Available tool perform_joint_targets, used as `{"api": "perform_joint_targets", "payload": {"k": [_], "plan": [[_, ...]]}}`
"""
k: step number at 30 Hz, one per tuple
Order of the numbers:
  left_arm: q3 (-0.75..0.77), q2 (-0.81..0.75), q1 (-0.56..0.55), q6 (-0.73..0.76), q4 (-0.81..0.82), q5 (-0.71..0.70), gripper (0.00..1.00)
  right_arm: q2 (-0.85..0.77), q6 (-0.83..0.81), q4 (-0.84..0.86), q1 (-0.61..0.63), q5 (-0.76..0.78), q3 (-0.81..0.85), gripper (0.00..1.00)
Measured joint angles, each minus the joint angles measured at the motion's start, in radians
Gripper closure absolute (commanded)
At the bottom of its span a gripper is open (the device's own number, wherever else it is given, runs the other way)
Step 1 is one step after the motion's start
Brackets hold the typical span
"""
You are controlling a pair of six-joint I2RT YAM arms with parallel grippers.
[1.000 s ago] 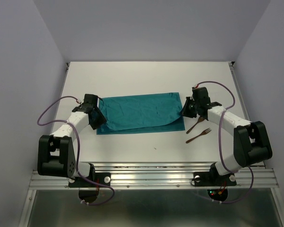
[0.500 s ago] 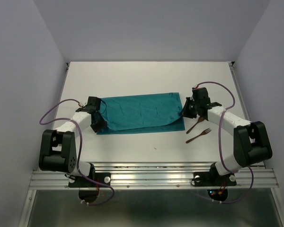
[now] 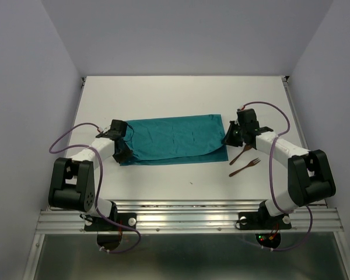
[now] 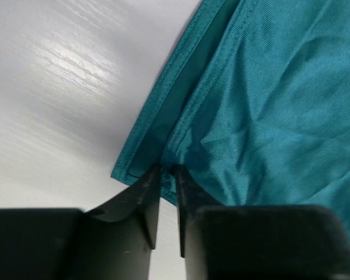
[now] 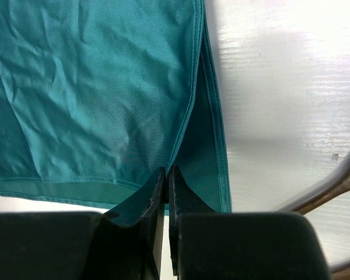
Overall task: Fold the napkin into a case and place the utensils inside
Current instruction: Move the rectangle-folded napkin to the center of the board.
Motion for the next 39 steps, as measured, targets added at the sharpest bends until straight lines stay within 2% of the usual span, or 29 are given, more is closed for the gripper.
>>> {"api": "perform_joint_targets", "payload": {"k": [4, 9, 16, 20, 29, 30, 34, 39], "plan": [[0.003, 0.01, 0.0, -0.001, 0.013, -0.001, 0.99, -0.005, 0.006, 0.0, 0.0, 0.055, -0.002, 0.94], [0.072, 0.081, -0.014, 0.002, 0.023, -0.001, 1.0, 0.018, 0.021, 0.008, 0.0, 0.132, 0.0, 0.96], [0.201, 0.209, -0.046, 0.009, 0.067, 0.014, 1.0, 0.195, 0.018, 0.009, 0.0, 0.214, 0.081, 0.96], [0.279, 0.278, -0.048, 0.019, 0.082, 0.033, 1.0, 0.234, 0.014, 0.009, -0.009, 0.241, 0.154, 0.96], [0.299, 0.291, -0.048, 0.043, 0.084, 0.041, 1.0, 0.345, -0.016, 0.025, -0.035, 0.267, 0.314, 0.97], [0.301, 0.291, -0.048, 0.045, 0.083, 0.047, 0.86, 0.36, -0.021, 0.026, -0.035, 0.27, 0.331, 0.97], [0.312, 0.291, -0.048, 0.066, 0.076, 0.056, 0.68, 0.404, -0.042, 0.034, -0.042, 0.272, 0.359, 0.97], [0.346, 0.29, -0.048, 0.081, 0.043, 0.049, 0.62, 0.406, -0.049, 0.031, -0.047, 0.25, 0.359, 0.97]]}}
